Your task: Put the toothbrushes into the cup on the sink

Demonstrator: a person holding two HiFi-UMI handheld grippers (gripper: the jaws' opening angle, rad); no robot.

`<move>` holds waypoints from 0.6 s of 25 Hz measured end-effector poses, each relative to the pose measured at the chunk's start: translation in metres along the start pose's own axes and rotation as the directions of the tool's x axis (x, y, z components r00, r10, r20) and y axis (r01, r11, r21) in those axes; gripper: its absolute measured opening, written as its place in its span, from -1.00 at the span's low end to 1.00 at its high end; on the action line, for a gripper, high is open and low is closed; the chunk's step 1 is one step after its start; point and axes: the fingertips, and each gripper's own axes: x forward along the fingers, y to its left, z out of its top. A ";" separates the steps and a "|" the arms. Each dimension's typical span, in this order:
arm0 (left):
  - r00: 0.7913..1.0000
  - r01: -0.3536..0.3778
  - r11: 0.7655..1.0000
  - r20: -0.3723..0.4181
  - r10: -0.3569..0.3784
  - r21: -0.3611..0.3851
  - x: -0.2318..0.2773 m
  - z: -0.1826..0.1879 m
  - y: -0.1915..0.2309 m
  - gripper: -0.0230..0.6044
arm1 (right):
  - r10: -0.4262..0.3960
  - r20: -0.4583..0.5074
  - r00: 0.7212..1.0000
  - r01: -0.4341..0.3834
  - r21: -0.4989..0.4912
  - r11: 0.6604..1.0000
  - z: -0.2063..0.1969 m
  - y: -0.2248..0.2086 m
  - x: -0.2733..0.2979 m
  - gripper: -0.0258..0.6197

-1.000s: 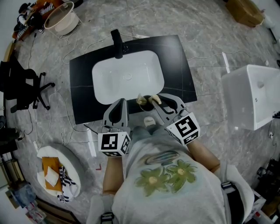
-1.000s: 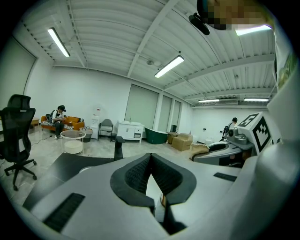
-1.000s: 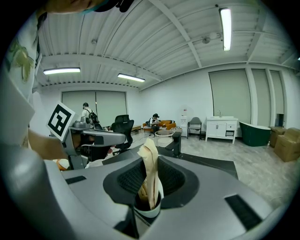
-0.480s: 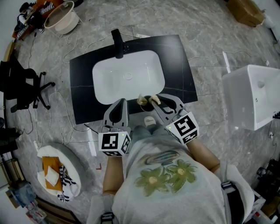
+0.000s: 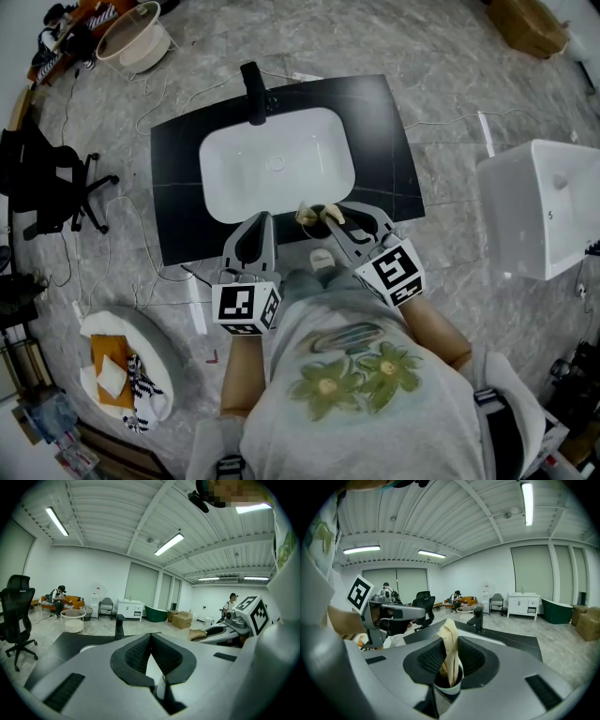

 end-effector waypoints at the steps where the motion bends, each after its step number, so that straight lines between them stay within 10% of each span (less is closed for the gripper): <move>1: 1.000 0.000 1.000 0.000 0.000 0.000 -0.001 0.000 0.000 -0.87 | 0.001 -0.002 1.000 -0.001 -0.001 1.000 -0.001 0.000 0.000 -0.68; 15: 1.000 0.016 1.000 -0.019 -0.016 0.004 -0.002 -0.004 -0.002 -0.87 | 0.007 -0.053 0.999 -0.008 -0.012 1.000 -0.019 0.002 0.007 -0.68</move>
